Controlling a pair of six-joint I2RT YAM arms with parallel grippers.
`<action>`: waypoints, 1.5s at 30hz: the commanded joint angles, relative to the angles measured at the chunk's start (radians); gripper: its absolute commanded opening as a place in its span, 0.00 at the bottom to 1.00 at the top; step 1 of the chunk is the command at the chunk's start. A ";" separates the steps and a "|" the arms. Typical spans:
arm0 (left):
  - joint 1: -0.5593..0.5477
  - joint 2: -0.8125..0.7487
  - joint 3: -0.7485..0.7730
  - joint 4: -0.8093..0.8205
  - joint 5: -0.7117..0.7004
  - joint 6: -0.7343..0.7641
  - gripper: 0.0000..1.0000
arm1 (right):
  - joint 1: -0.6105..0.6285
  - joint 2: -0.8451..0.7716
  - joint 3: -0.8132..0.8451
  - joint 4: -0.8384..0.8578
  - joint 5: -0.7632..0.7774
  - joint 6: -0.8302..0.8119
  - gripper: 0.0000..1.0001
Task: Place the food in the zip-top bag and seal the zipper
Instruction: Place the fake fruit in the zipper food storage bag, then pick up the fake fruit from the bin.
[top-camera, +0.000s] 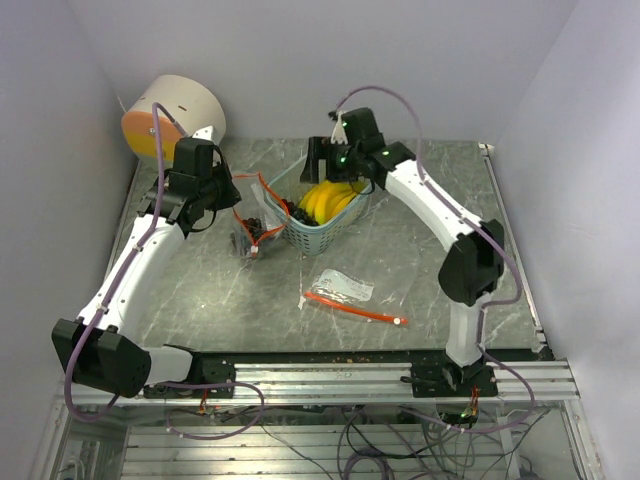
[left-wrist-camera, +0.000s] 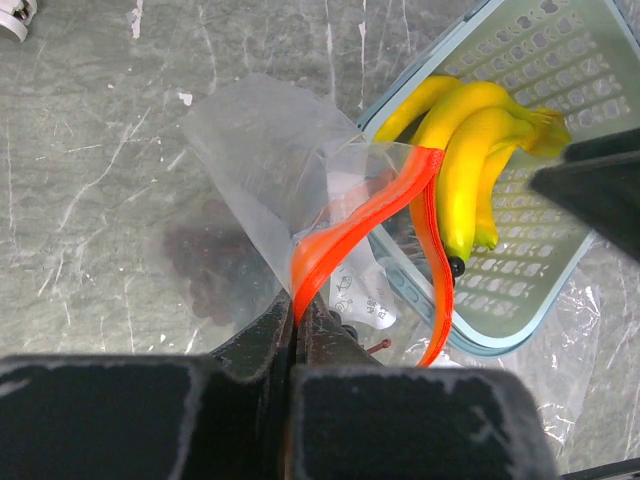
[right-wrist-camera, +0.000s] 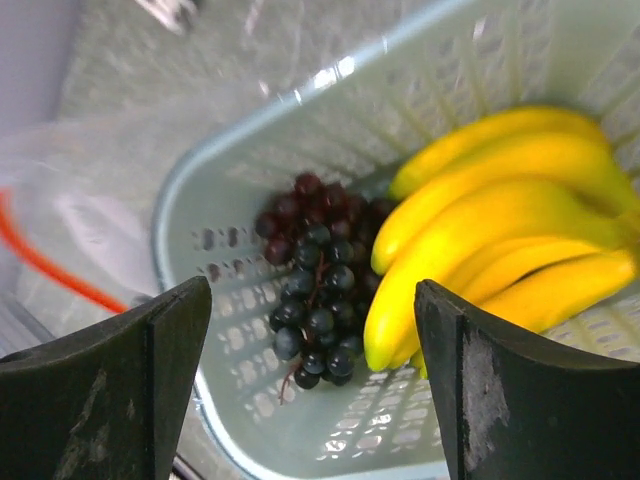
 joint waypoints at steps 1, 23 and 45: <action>0.008 -0.012 0.035 0.018 0.002 0.013 0.07 | 0.028 0.110 0.019 -0.173 -0.074 -0.017 0.79; 0.018 0.001 0.043 0.016 0.013 0.027 0.07 | 0.104 0.240 -0.005 -0.129 -0.084 -0.076 0.15; 0.019 0.004 0.028 0.030 0.037 0.018 0.07 | 0.069 -0.049 0.133 0.183 -0.449 0.080 0.00</action>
